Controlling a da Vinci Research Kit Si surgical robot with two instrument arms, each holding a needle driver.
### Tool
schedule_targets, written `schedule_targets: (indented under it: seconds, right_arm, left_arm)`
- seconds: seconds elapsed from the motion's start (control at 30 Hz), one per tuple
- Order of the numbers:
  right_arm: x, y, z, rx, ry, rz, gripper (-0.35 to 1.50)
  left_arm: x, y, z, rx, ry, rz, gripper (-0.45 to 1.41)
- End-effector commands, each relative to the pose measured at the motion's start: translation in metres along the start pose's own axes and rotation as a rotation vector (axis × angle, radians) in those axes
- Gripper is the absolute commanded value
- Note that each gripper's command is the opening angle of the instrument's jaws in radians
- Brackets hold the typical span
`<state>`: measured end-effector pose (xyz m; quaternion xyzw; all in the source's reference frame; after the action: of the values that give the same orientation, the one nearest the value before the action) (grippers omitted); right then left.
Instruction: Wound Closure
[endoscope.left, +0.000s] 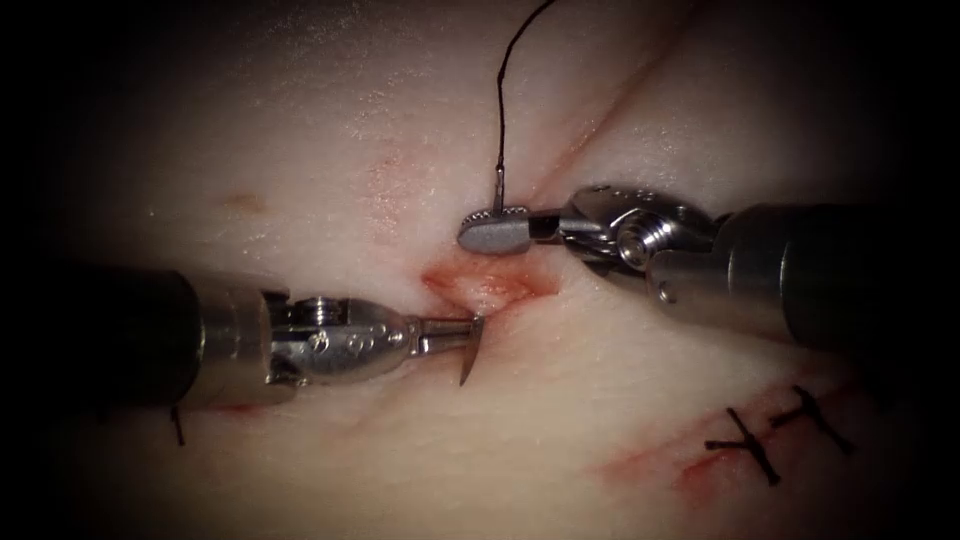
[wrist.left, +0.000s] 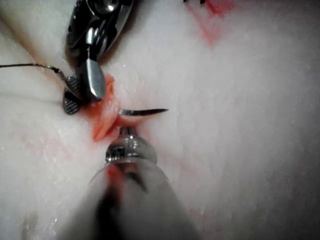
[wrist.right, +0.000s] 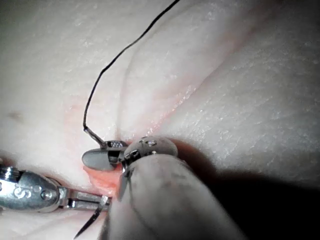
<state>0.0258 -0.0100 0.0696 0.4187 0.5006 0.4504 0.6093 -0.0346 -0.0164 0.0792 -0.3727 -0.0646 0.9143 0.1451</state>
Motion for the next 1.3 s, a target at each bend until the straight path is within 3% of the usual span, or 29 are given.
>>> schedule_targets:
  seconds: [0.03, 0.23, 0.33, 0.43, 0.57, 0.9, 1.07, 1.3]
  right_arm:
    - [0.0, 0.0007, 0.0007, 0.001, 0.026, -0.001, 1.18]
    - [0.0018, 0.0022, -0.0011, -0.001, 0.058, 0.015, 1.47]
    - [0.0032, 0.0027, -0.0027, -0.004, 0.06, -0.02, 1.47]
    - [0.004, 0.0028, -0.0039, 0.01, 0.09, -0.022, 1.47]
    - [0.0048, 0.0027, -0.0054, 0.039, 0.133, -0.012, 1.38]
    - [0.0053, 0.0037, -0.0066, 0.04, 0.182, -0.019, 1.33]
    - [0.0052, 0.0039, -0.0065, 0.035, 0.188, -0.021, 1.33]
    - [0.0045, 0.0042, -0.0063, 0.028, 0.192, -0.029, 1.33]
  left_arm:
    - [-0.0003, 0.0005, 0.0007, 0.004, 0.012, 0.014, -0.32]
    - [-0.0003, 0.0001, -0.0001, 0.019, 0.071, 0.134, -0.32]
    - [-0.0001, -0.0002, -0.0003, 0.029, 0.093, 0.19, -0.27]
    - [0.0001, -0.0006, -0.0003, 0.039, 0.11, 0.239, -0.15]
    - [0.0005, -0.0007, -0.0001, 0.044, 0.143, 0.318, 0.19]
    - [0.0013, -0.0003, 0.0005, 0.013, 0.203, 0.495, 0.59]
    - [0.0014, -0.0002, 0.0005, 0.006, 0.212, 0.521, 0.61]
    - [0.0019, 0.0001, 0.0008, 0.006, 0.233, 0.544, 0.42]
